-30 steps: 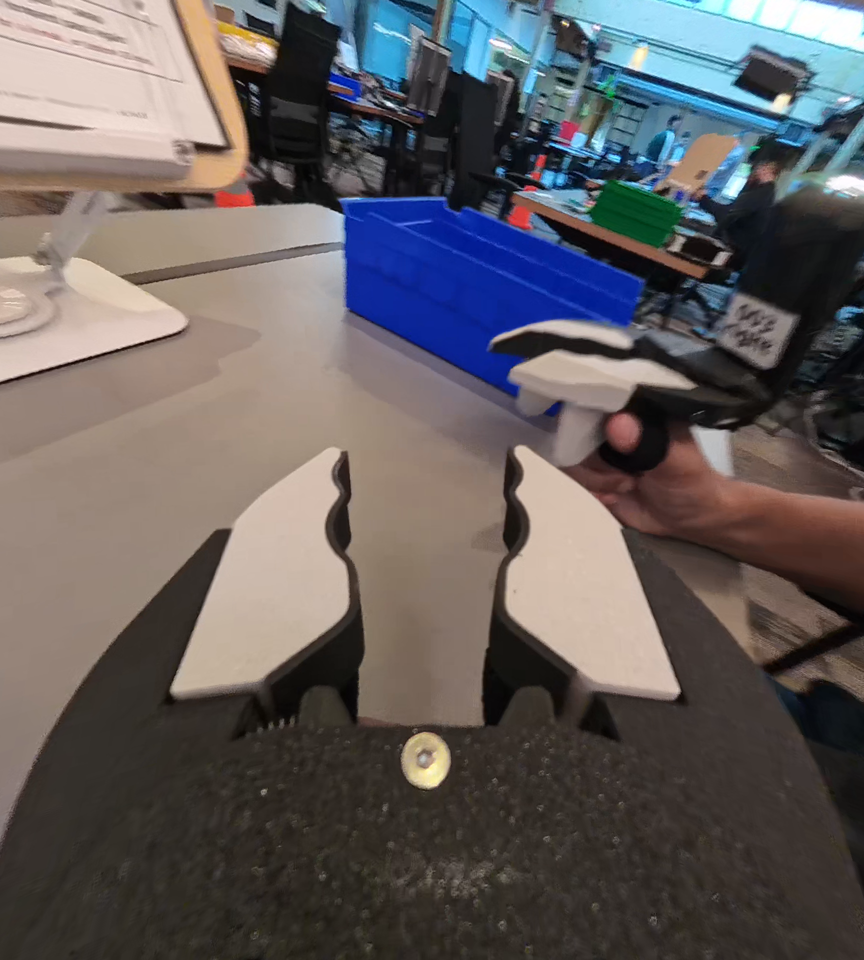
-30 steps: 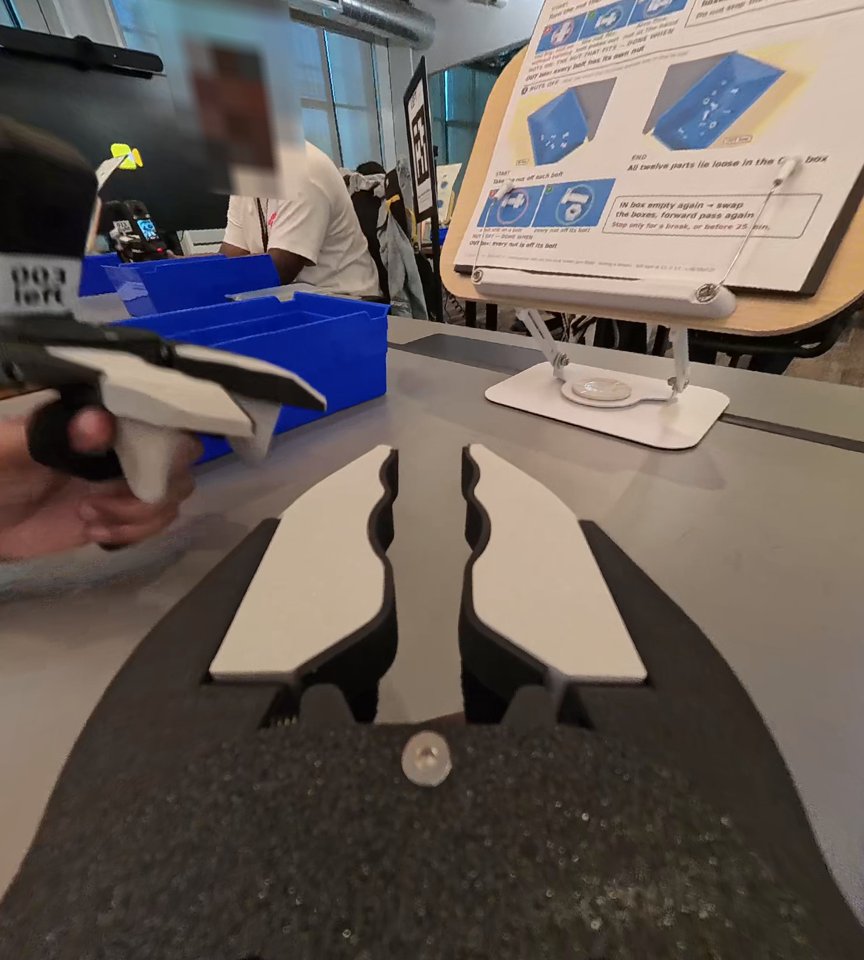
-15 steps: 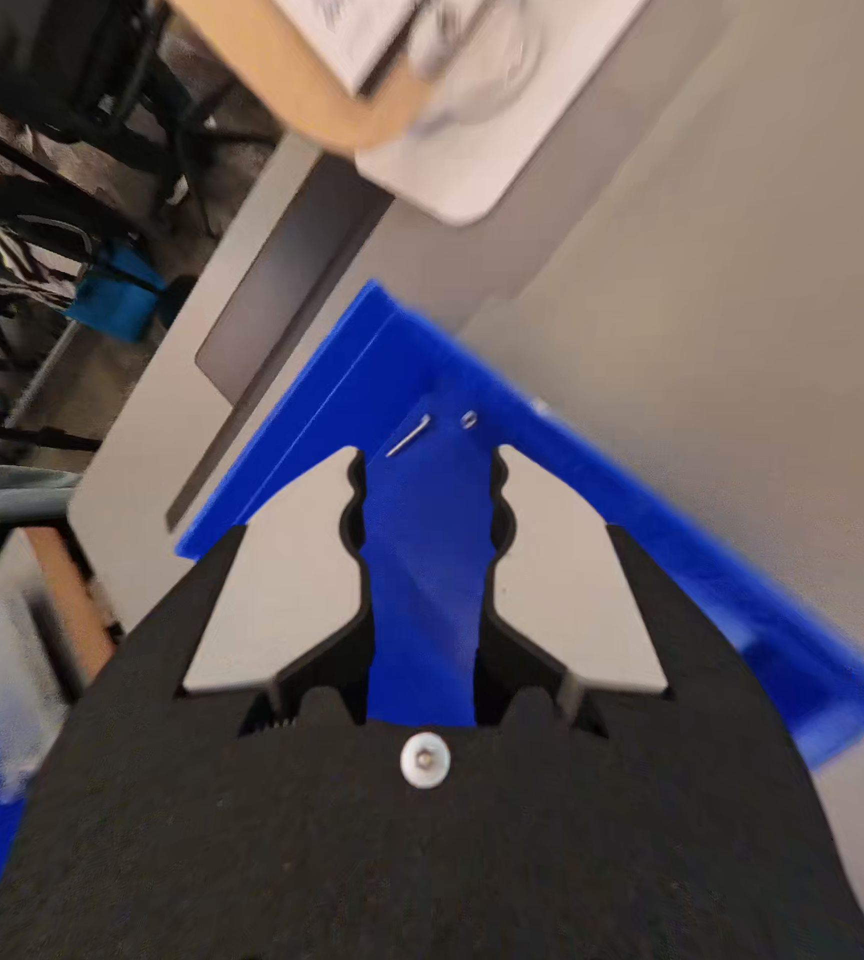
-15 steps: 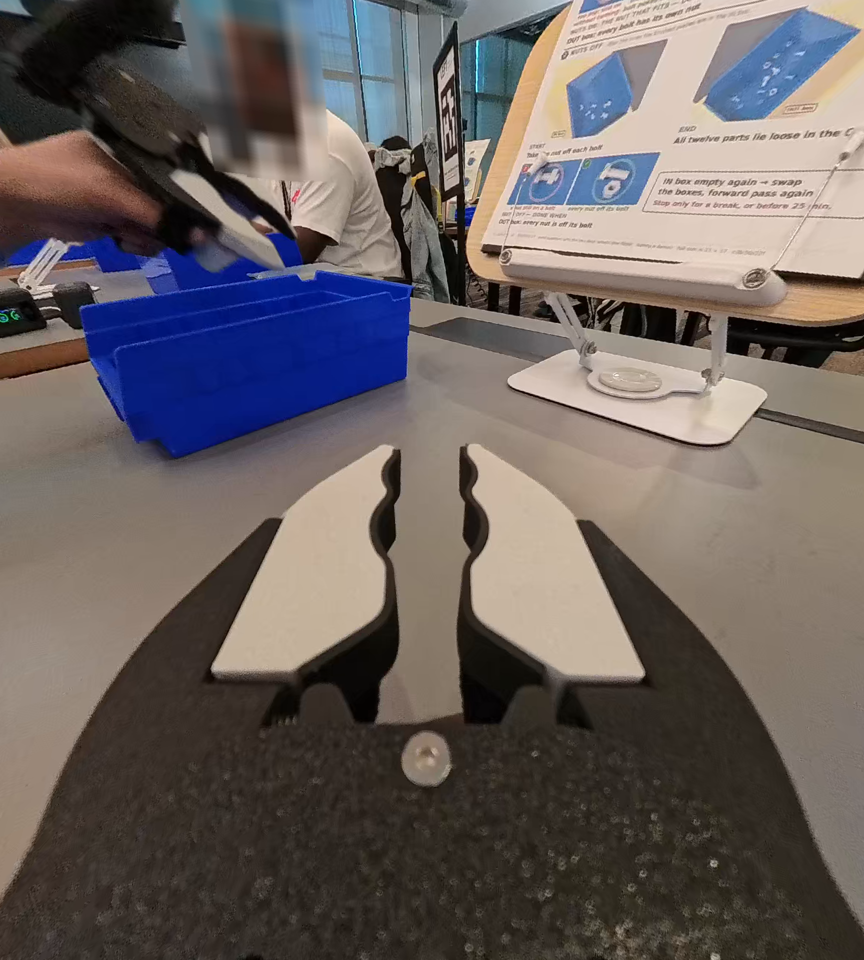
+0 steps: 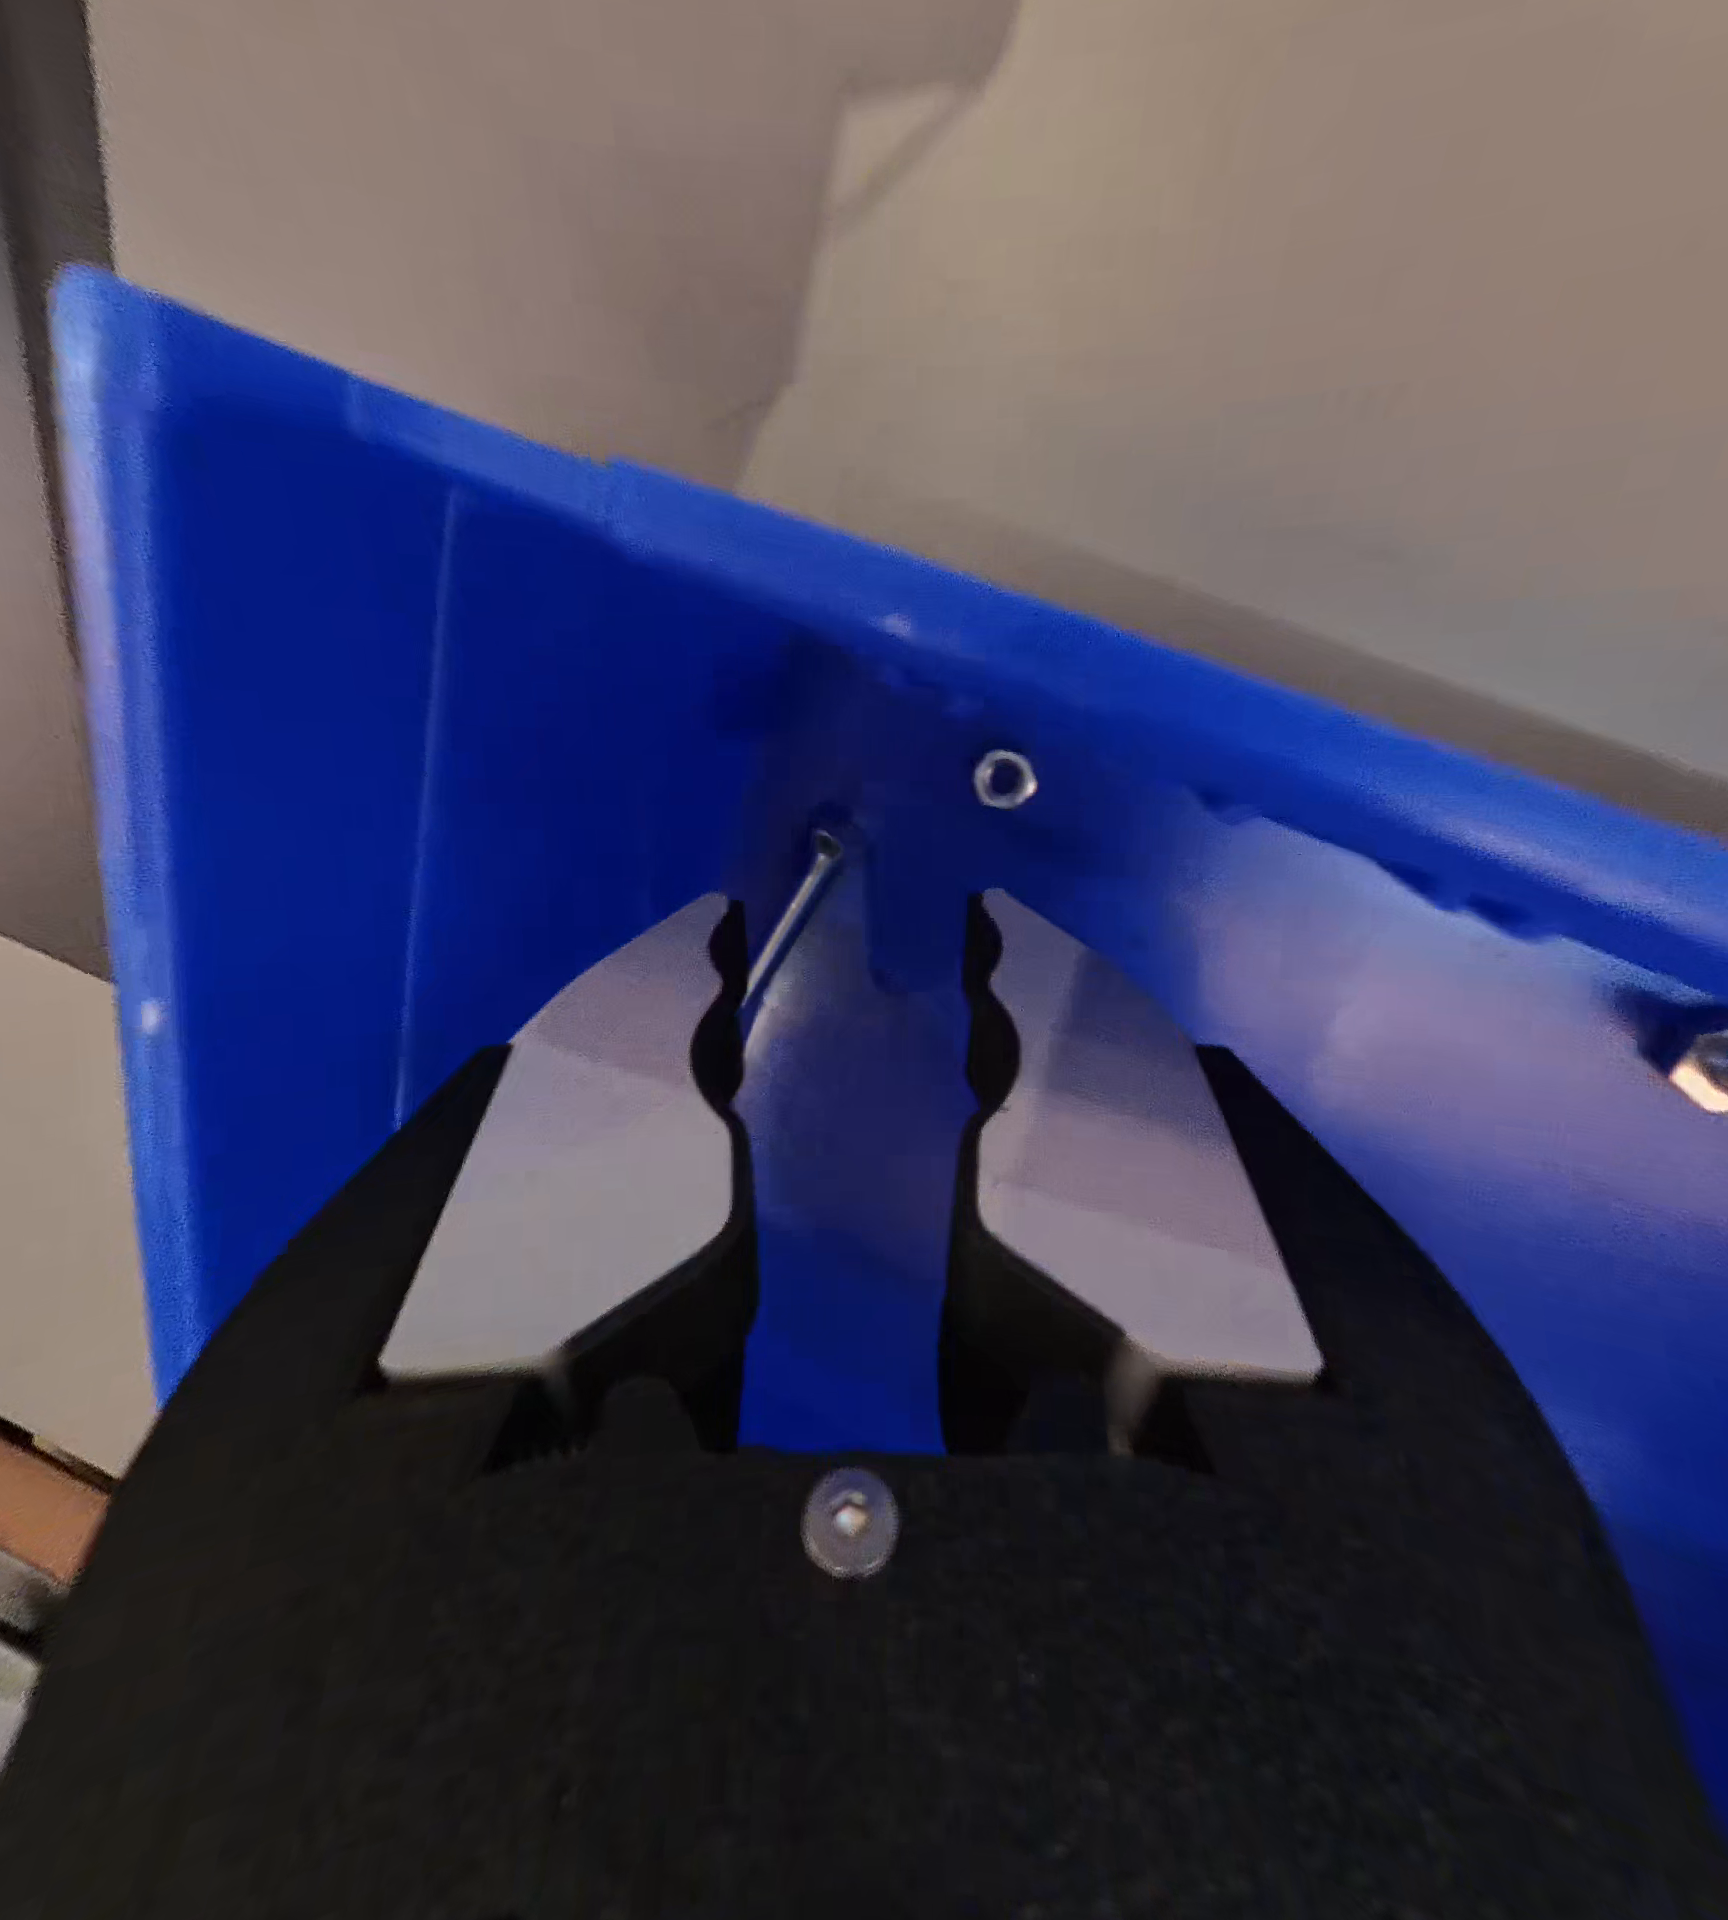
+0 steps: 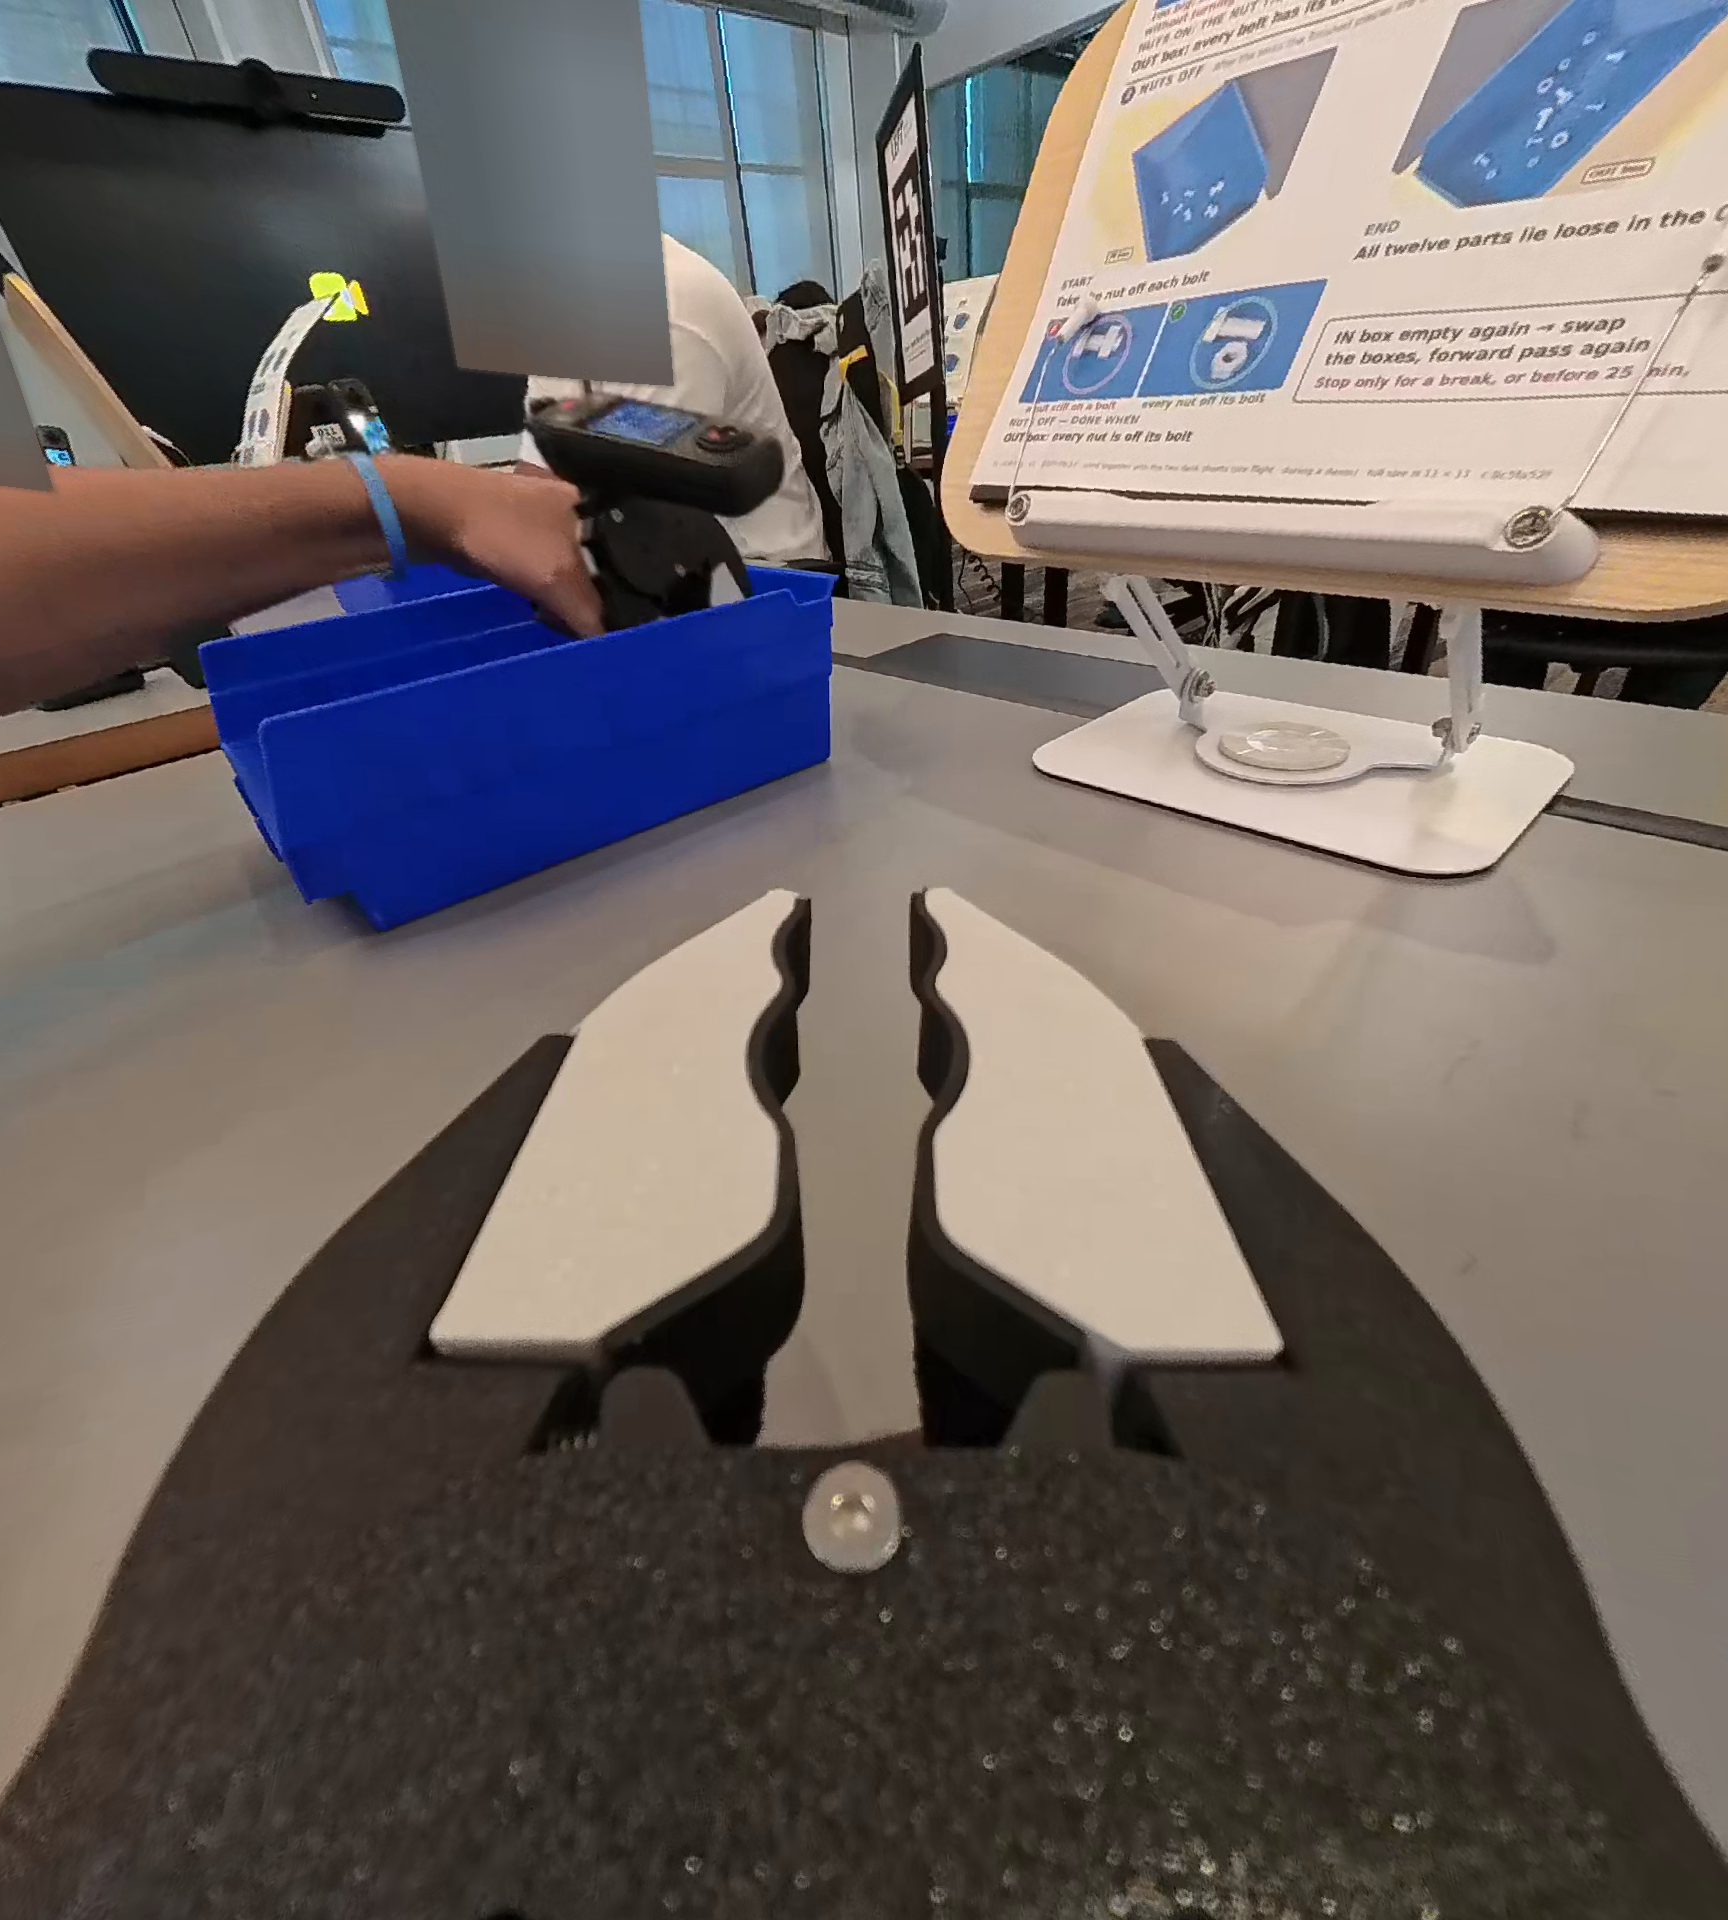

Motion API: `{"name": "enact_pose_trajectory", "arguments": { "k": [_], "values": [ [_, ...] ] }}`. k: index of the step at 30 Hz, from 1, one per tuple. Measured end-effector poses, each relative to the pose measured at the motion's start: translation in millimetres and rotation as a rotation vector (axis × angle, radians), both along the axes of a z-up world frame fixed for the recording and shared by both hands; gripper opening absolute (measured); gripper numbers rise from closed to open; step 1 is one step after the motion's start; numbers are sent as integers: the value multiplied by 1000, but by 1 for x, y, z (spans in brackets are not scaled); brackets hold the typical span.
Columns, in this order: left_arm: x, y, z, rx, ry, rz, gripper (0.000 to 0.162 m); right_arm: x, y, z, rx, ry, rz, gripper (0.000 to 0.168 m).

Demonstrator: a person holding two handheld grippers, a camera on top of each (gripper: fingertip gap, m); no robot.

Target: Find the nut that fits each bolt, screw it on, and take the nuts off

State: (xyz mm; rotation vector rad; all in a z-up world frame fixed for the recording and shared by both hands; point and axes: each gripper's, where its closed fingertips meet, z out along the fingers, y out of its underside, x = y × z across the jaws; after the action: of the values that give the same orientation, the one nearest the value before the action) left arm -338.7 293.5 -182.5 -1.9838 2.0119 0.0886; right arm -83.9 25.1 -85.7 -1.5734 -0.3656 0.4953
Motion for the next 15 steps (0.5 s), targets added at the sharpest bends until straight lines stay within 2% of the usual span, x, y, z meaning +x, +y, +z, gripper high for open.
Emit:
{"name": "enact_pose_trajectory", "arguments": {
  "k": [11, 15],
  "values": [
    [4, 1, -8, -100, -73, 34, 6, -3, 1, -1, -11, -4, 20, 16],
    [-3, -8, -7, -78, -86, 56, 5, -4, 0, -1, -9, -5, 19, 16]
  ]
}}
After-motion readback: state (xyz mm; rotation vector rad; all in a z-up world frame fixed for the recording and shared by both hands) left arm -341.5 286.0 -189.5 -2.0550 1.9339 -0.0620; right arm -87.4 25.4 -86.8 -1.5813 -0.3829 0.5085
